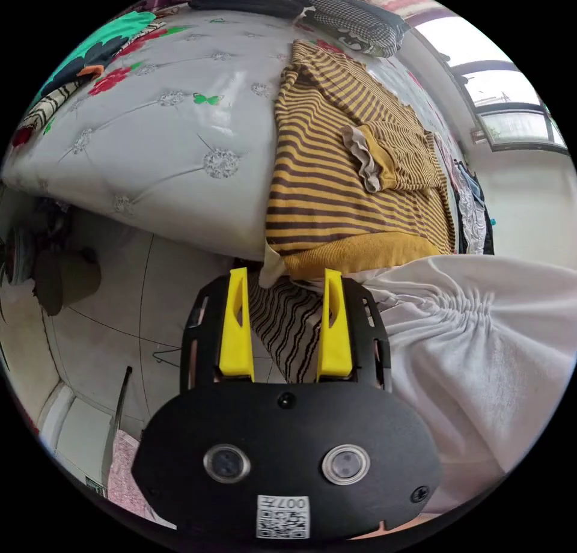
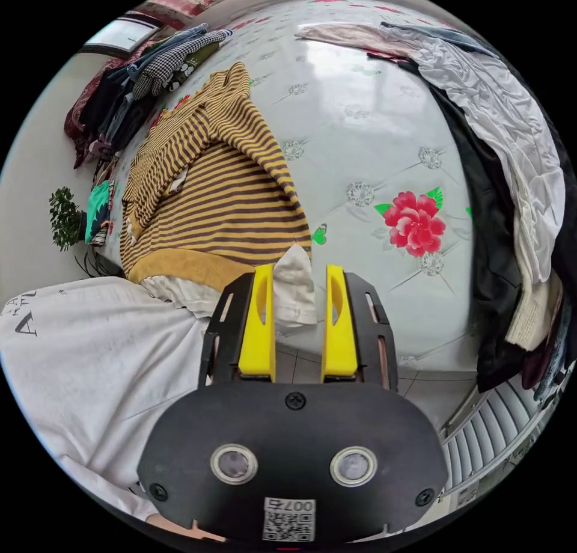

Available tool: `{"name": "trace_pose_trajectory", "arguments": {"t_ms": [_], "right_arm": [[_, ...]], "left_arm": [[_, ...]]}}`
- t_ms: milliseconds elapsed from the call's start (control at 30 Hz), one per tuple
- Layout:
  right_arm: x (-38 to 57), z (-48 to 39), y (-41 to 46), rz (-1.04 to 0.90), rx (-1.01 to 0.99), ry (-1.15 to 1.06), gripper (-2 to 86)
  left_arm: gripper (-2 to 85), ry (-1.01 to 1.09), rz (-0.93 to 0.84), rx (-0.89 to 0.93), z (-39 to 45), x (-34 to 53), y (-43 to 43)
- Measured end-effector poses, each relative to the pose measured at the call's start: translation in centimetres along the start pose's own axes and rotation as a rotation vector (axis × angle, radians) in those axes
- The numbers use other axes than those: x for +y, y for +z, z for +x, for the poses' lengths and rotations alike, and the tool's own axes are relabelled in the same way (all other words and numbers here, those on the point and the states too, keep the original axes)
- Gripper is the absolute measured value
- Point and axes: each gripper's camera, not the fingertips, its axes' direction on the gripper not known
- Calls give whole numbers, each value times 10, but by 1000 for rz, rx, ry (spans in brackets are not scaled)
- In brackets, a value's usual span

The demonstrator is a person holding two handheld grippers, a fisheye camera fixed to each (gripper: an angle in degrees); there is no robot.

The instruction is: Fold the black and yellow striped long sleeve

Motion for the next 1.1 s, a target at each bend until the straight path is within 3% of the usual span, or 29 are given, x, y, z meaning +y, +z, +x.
{"name": "trace_pose_trajectory", "arguments": {"t_ms": [100,167,300,400,500,633,833,933,1033,1100], "right_arm": [[-7,-1,14,-121,-39,-56,80],[-12,-7,13,-140,48,-114,65],[-27,-14,6,-214,58,-227,21],[-35,-5,-13,-202,-43,-248,7],[-41,17,-41,-130,-186,-189,1],[-56,54,-82,13,-505,-73,-1],[-153,68,-146,307,-827,-6,1],[-223,48,-165,474,-862,65,9],[-264,25,-160,539,-719,133,24],[-269,19,-143,506,-663,171,34]], "left_arm": [[169,26,-62,13,1,-5,22],[163,56,-108,2,5,-13,36],[99,130,-218,-26,14,-35,53],[35,218,-242,-38,16,-36,40],[24,216,-239,122,2,-38,10],[14,210,-93,460,-25,-51,-51],[9,202,78,668,-49,-149,-109],[26,-31,307,712,-67,-219,-129],[80,-256,563,675,-78,-248,-130],[86,-319,543,601,-80,-253,-119]]}}
